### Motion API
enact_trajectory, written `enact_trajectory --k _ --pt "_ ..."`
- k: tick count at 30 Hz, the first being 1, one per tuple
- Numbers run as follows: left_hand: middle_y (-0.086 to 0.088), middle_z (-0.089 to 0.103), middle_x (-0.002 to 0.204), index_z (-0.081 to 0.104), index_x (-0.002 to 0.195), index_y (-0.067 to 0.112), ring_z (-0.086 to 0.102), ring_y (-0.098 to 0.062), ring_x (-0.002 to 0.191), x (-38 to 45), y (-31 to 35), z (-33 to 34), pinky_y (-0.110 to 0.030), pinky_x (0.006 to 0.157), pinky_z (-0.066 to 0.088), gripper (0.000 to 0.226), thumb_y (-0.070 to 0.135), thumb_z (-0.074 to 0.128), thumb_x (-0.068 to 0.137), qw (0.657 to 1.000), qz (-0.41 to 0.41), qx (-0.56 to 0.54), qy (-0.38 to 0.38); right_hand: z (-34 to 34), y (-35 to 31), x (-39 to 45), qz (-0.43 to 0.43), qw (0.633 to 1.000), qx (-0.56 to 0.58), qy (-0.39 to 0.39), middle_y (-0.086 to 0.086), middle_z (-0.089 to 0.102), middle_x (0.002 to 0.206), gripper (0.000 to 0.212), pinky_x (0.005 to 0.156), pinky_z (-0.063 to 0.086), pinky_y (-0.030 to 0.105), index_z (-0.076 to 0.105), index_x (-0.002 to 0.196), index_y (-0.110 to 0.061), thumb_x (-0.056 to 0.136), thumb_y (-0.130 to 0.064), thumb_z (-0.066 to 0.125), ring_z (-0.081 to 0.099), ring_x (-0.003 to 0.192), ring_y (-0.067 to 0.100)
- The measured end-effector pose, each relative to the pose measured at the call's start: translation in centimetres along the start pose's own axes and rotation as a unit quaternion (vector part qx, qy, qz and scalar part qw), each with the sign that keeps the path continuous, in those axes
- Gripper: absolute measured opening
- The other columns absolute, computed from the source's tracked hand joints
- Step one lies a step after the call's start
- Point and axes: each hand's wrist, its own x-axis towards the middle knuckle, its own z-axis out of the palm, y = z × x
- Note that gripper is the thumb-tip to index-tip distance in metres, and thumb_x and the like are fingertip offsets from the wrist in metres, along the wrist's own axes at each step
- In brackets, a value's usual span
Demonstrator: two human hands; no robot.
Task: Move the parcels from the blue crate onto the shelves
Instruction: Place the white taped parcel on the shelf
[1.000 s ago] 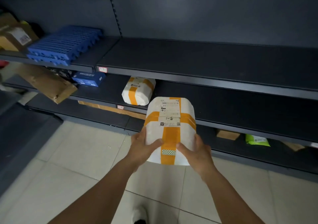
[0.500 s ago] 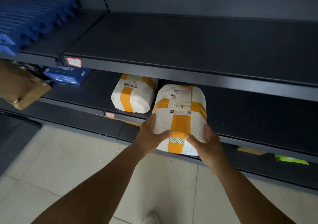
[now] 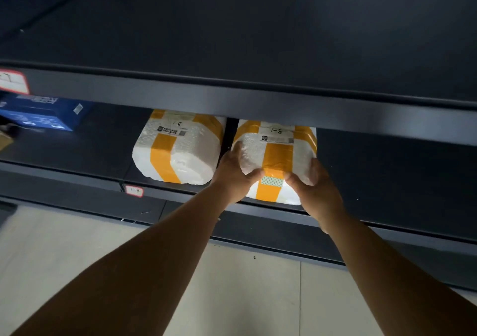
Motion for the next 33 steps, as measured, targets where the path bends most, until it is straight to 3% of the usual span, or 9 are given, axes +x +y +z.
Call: enact_trajectory --k 8,11,15,20,26,33 --pt "-0.009 0.023 0.156 0.006 0.154 0.014 0.028 -0.026 0.141 -2.2 0.3 0.9 -0.037 0.112 0.032 0.092 0.045 0.062 0.088 0.995 0.004 0.093 0.046 -1.3 -0.3 -2.0 0.012 0.999 -0.041 0.002 0.01 0.045 0.14 0.073 0.101 0.045 0.049 0.034 0.143 -0.018 0.085 -0.054 0.06 0.047 0.126 0.033" --pt "-0.012 0.018 0.157 0.003 0.154 0.014 0.021 -0.028 0.144 -5.2 0.8 1.3 -0.043 0.115 0.029 0.094 0.046 0.062 0.088 0.988 0.013 0.143 0.046 -3.0 -0.8 -5.3 -0.022 0.996 -0.088 -0.02 0.006 0.036 0.149 0.071 0.105 0.037 0.041 0.027 0.148 -0.02 0.09 -0.043 0.061 0.037 0.136 0.028" --pt "-0.01 0.011 0.16 0.006 0.154 0.013 0.009 -0.026 0.148 -11.1 3.1 0.8 -0.04 0.119 0.019 0.085 0.045 0.055 0.092 0.976 0.035 0.214 0.027 -6.0 -1.5 -11.0 -0.084 0.976 -0.194 -0.057 -0.001 0.02 0.159 0.079 0.113 0.027 0.038 0.016 0.153 -0.024 0.09 -0.047 0.059 0.018 0.146 0.022" --pt "-0.008 0.018 0.159 0.014 0.153 0.014 0.015 -0.024 0.147 -20.6 7.9 0.5 -0.036 0.119 0.017 0.073 0.044 0.049 0.096 0.955 0.091 0.282 0.004 -10.0 -1.6 -18.8 -0.119 0.95 -0.273 -0.091 -0.003 0.006 0.162 0.086 0.12 0.013 0.036 0.005 0.154 -0.025 0.09 -0.053 0.054 0.003 0.149 0.019" --pt "-0.004 0.019 0.159 0.015 0.153 0.016 0.014 -0.021 0.147 -31.1 14.0 0.5 -0.032 0.119 0.011 0.068 0.042 0.046 0.098 0.95 0.108 0.293 -0.02 -15.9 -1.2 -29.0 -0.073 0.957 -0.269 -0.077 -0.005 0.002 0.162 0.083 0.121 0.007 0.033 0.002 0.155 -0.023 0.094 -0.049 0.051 0.0 0.149 0.016" --pt "-0.001 0.018 0.159 0.012 0.154 0.019 0.015 -0.019 0.146 -41.3 19.3 1.1 -0.03 0.117 0.013 0.066 0.04 0.043 0.099 0.946 0.158 0.281 -0.046 -21.9 -0.4 -39.5 -0.009 0.976 -0.219 -0.011 -0.003 0.011 0.161 0.08 0.12 0.012 0.031 0.01 0.154 -0.02 0.093 -0.045 0.056 0.008 0.148 0.017"
